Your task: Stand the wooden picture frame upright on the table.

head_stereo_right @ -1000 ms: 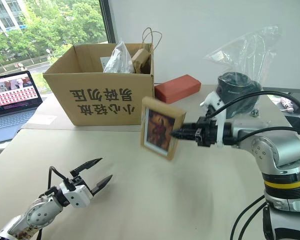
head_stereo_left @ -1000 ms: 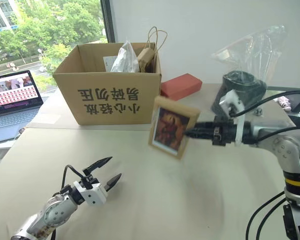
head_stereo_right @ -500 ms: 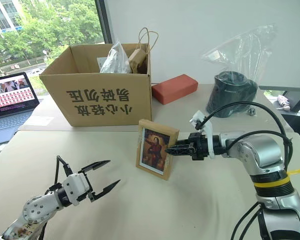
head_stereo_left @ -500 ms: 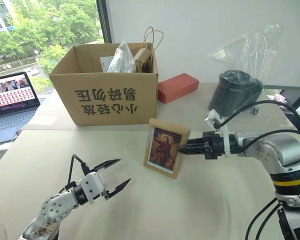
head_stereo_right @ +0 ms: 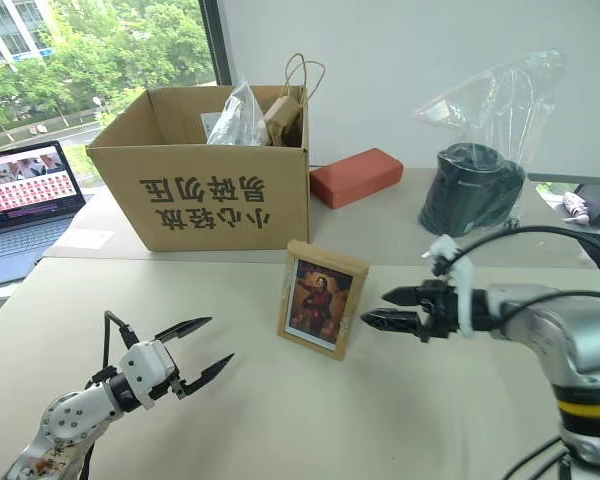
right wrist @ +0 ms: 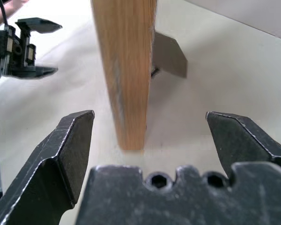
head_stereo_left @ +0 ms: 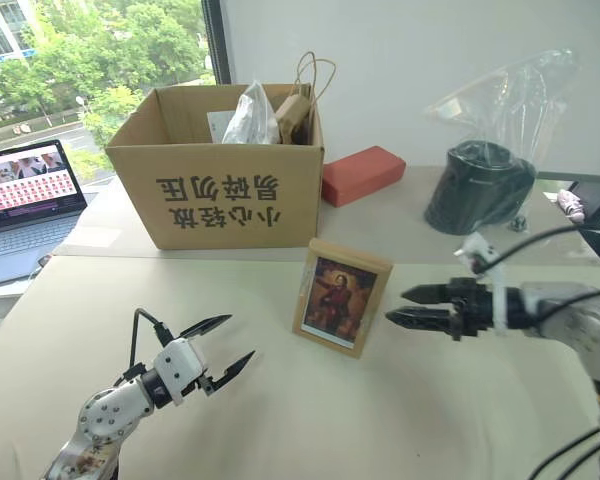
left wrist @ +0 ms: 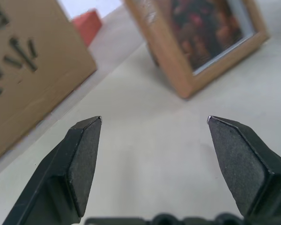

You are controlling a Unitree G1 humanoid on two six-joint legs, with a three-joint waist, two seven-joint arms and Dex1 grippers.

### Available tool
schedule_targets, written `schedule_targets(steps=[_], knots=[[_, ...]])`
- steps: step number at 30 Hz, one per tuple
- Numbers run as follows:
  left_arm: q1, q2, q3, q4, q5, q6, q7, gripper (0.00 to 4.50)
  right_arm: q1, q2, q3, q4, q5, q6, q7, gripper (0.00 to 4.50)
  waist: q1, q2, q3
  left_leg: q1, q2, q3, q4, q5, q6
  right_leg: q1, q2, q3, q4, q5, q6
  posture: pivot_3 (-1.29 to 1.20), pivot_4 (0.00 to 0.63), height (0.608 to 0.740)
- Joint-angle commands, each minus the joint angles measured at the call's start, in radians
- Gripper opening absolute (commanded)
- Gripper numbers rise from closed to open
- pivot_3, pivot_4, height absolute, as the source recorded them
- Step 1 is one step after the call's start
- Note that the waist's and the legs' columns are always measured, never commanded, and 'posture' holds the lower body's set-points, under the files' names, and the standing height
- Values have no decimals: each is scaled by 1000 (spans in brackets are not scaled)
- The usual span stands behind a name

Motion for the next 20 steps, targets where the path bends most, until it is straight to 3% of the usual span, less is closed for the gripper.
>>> schedule_targets(steps=[1,4,6,8,10,13,20], knots=[[-7,-78,73,-105,-54,201,154,3889,91,107,-85,-165,-76,13,-256,4465,-1,0,0,0,0,0,0,0,0,0,0,0,0,0,0,0,150,740],[-47,-178,107,-131,-57,348,296,3889,191,387,-95,-266,-273,-67,-640,4465,3,-6,-4,2,0,0,1,0,0,1,1,0,1,-2,4,0,150,740],[-74,-222,110,-123,-21,380,339,3889,254,528,-62,-322,-405,-168,-813,4465,6,-5,-5,1,0,-1,1,1,-2,1,1,0,2,-2,5,0,150,740],[-117,-274,121,-78,-5,404,391,3889,348,633,54,-356,-558,-327,-945,4465,8,-4,-5,0,-1,0,1,2,-3,-1,0,1,1,1,4,0,150,740],[-145,-296,122,-50,11,413,404,3889,392,711,103,-344,-623,-436,-1003,4465,8,-4,-6,1,-1,0,0,2,-4,0,-1,0,0,2,2,0,150,740],[-167,-320,114,-20,24,411,396,3889,404,725,161,-288,-688,-547,-997,4465,-4,-4,-6,1,-1,0,0,2,-4,0,0,1,0,2,2,0,150,740],[-160,-355,99,-14,43,404,370,3889,399,728,146,-200,-723,-646,-970,4465,-9,-4,-6,2,-1,0,-1,2,-4,1,0,1,0,2,1,0,150,740]])
